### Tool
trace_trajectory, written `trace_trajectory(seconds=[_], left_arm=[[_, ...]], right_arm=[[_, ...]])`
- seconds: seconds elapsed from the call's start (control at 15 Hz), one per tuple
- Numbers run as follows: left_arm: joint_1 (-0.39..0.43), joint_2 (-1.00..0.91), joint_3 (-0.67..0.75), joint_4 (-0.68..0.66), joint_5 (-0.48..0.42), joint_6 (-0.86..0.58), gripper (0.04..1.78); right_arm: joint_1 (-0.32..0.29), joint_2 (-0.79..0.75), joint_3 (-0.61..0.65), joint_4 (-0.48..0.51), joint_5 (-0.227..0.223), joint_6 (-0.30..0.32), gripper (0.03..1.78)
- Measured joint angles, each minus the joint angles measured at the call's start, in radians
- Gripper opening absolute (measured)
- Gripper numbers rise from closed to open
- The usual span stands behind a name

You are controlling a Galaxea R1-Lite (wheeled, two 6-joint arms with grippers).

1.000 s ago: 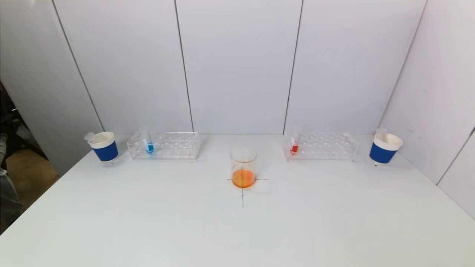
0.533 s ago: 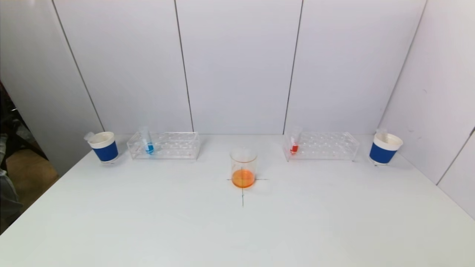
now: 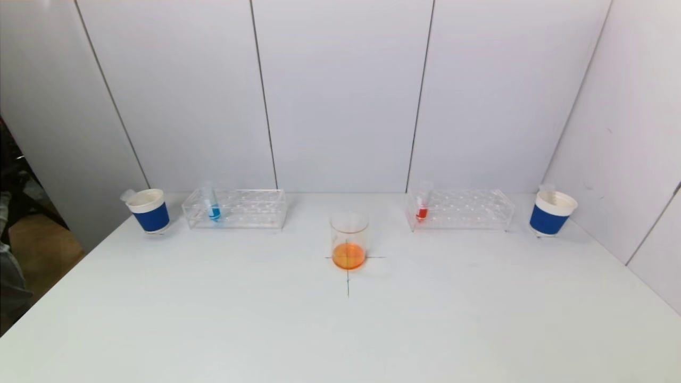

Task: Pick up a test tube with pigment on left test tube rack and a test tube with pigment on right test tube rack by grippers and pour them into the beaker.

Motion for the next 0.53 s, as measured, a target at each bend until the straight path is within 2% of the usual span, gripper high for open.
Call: trace_trajectory(seconds=[0.53], left_arm=[[0.0, 0.0, 0.0, 0.0, 0.0, 0.0, 1.76]], right_arm=[[0.0, 0.0, 0.0, -0.001, 0.0, 0.009, 1.76]])
